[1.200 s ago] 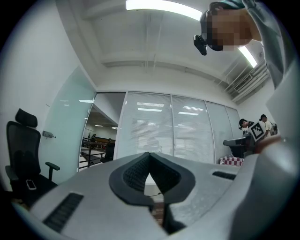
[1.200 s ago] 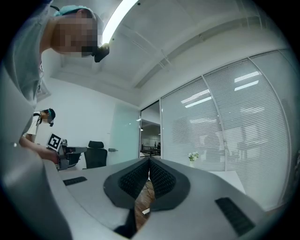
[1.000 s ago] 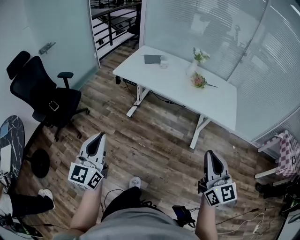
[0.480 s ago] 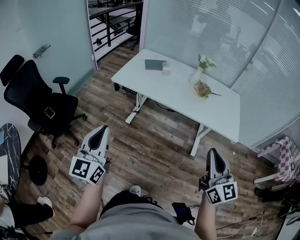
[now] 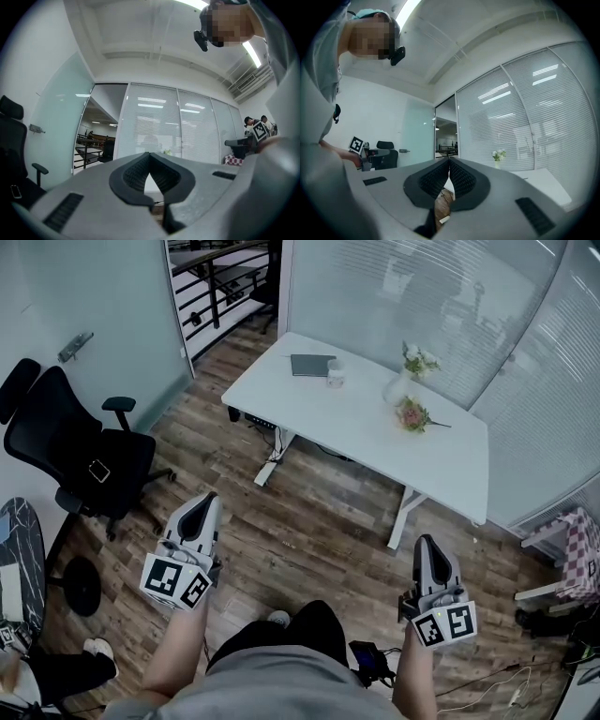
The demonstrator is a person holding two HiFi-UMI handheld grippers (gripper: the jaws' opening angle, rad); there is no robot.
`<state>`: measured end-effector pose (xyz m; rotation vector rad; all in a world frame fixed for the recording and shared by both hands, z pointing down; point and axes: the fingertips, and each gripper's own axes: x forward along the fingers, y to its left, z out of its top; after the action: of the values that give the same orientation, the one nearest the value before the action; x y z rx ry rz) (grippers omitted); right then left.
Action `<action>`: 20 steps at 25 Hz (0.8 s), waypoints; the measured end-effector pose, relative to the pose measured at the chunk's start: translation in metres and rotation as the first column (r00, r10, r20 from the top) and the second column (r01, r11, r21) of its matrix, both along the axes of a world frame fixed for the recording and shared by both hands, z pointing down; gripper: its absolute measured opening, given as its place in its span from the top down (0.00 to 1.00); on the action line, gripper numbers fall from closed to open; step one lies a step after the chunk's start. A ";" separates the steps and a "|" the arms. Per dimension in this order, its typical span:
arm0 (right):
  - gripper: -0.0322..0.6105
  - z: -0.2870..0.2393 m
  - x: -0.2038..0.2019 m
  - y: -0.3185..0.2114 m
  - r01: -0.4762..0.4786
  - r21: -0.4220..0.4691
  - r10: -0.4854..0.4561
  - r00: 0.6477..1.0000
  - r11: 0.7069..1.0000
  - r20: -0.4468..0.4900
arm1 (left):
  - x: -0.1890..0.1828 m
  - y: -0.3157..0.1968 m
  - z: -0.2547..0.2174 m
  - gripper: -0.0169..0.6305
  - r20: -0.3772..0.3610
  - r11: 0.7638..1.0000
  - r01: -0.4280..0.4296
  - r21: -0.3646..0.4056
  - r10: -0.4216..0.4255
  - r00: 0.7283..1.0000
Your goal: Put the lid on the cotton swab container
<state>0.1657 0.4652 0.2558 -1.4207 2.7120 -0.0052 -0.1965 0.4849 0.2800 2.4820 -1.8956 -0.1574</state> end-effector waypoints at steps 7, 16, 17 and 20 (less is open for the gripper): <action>0.91 0.006 -0.006 -0.035 0.046 -0.023 -0.046 0.999 0.999 -0.005 | -0.001 -0.018 0.011 0.97 -0.012 0.999 0.021 -0.030 -0.021 1.000; 0.91 0.021 -0.031 -0.117 0.184 -0.041 -0.185 0.983 0.982 -0.021 | -0.006 -0.070 0.020 0.97 -0.028 0.992 0.112 -0.053 -0.114 0.993; 0.91 0.023 -0.030 -0.128 0.193 -0.044 -0.194 0.981 0.980 -0.020 | -0.004 -0.078 0.021 0.97 -0.026 0.992 0.117 -0.055 -0.118 0.993; 0.91 0.025 -0.025 -0.164 0.212 -0.051 -0.213 0.977 0.976 -0.003 | 0.005 -0.108 0.021 0.97 -0.031 0.991 0.125 -0.054 -0.127 0.991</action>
<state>0.1412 0.3016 0.2808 -1.1367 2.8760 -0.0818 -0.1914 0.3773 0.3013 2.3125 -2.0158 -0.1492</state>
